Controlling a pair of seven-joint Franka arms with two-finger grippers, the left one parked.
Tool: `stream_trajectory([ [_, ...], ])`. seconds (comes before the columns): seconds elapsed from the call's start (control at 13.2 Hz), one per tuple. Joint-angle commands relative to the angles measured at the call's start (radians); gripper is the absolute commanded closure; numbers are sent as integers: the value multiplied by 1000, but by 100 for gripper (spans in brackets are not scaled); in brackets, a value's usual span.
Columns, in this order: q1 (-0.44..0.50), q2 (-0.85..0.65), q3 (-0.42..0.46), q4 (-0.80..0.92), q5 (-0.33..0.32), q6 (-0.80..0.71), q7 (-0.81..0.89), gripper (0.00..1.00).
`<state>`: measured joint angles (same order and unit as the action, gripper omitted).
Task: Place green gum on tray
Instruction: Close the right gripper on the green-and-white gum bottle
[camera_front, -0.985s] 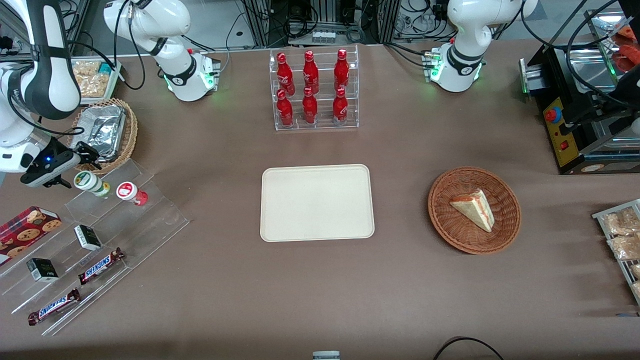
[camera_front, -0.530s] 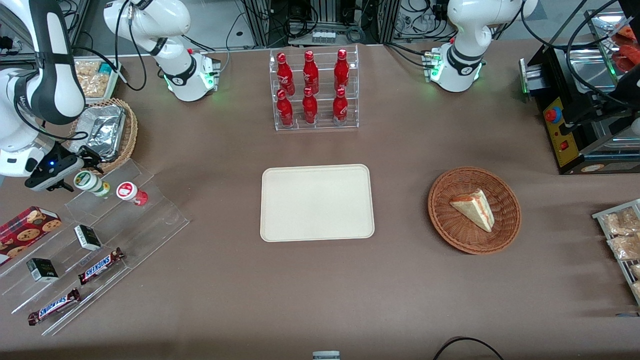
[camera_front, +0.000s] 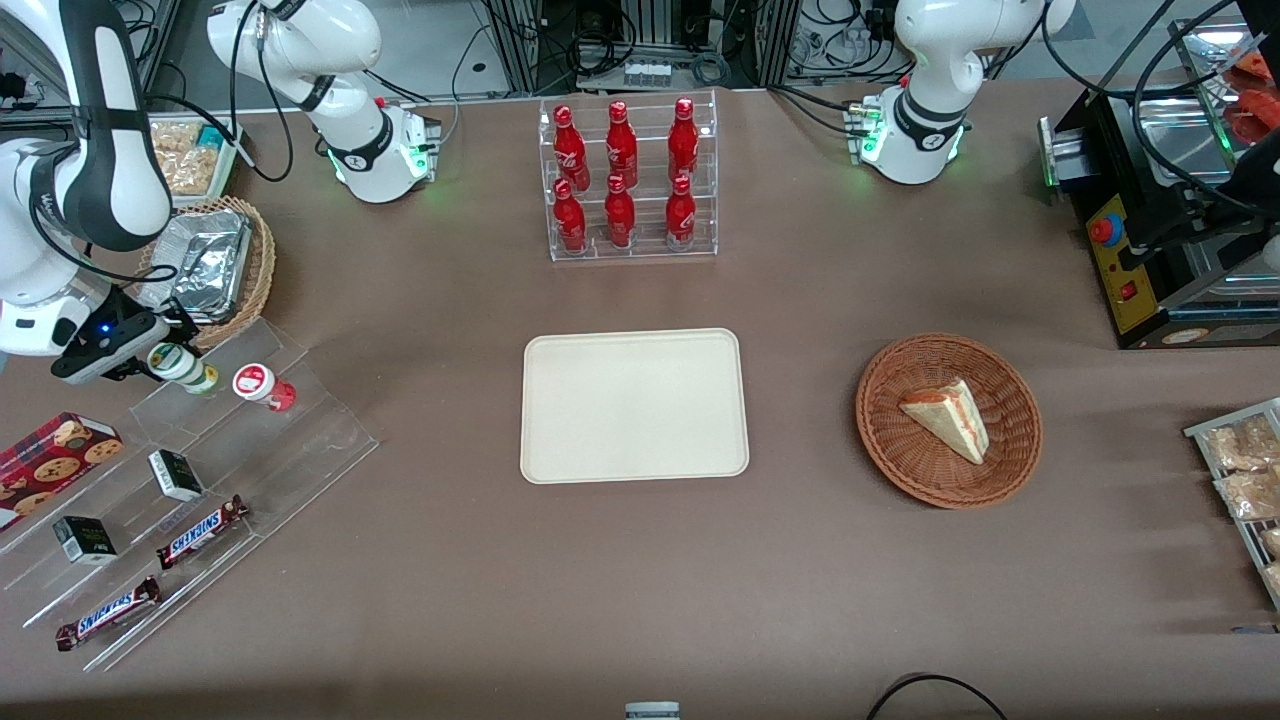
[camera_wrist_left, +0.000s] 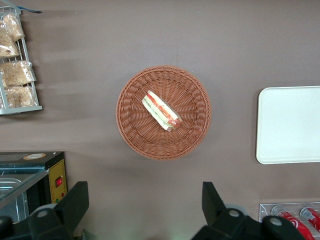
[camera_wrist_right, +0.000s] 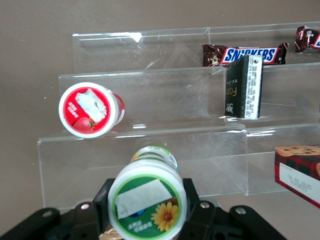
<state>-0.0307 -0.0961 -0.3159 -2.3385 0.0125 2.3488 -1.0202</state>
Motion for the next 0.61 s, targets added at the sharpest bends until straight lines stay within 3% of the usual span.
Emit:
stream_trajectory([
  [0.0, 5, 12, 8, 123, -14, -144, 8, 100],
  [0.23, 29, 13, 12, 238, -3, -326, 57, 100],
  [0.53, 178, 18, 12, 316, -5, -410, 224, 100],
])
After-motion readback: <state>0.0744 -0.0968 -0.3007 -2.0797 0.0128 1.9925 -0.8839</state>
